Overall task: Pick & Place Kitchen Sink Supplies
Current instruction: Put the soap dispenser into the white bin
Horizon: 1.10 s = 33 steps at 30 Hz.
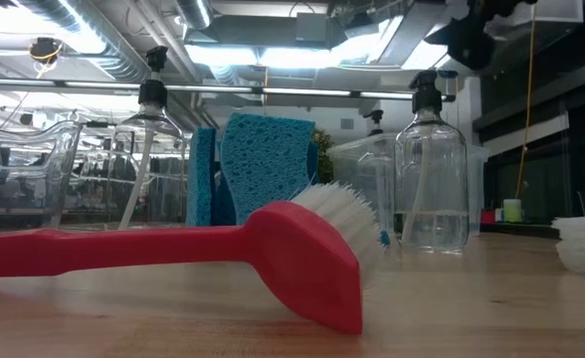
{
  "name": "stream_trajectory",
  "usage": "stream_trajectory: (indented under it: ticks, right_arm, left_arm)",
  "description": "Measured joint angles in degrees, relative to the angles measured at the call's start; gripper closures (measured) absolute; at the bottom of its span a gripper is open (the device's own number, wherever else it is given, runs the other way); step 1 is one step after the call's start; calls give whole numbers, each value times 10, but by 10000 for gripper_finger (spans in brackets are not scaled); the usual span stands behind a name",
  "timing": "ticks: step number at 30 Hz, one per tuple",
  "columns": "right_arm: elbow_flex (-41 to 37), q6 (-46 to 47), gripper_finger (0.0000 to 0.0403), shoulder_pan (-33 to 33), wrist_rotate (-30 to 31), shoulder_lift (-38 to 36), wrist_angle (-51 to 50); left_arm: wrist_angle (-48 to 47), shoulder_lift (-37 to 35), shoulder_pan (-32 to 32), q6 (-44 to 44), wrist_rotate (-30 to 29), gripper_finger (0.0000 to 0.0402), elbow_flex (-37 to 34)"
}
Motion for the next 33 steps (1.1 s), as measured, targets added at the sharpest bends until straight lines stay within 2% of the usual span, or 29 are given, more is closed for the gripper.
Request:
stream_trajectory:
  ticks: [12, 20, 33]
  right_arm:
    - [0, 34, 135, 139, 168, 1, 2]
    - [0, 80, 135, 209, 285, 35, 19]
    - [-1, 105, 135, 298, 296, 120, 98]
  left_arm:
    - [0, 0, 0, 0, 0, 393, 0]
    - [0, 0, 0, 0, 0, 389, 0]
    - [0, 0, 0, 0, 0, 392, 0]
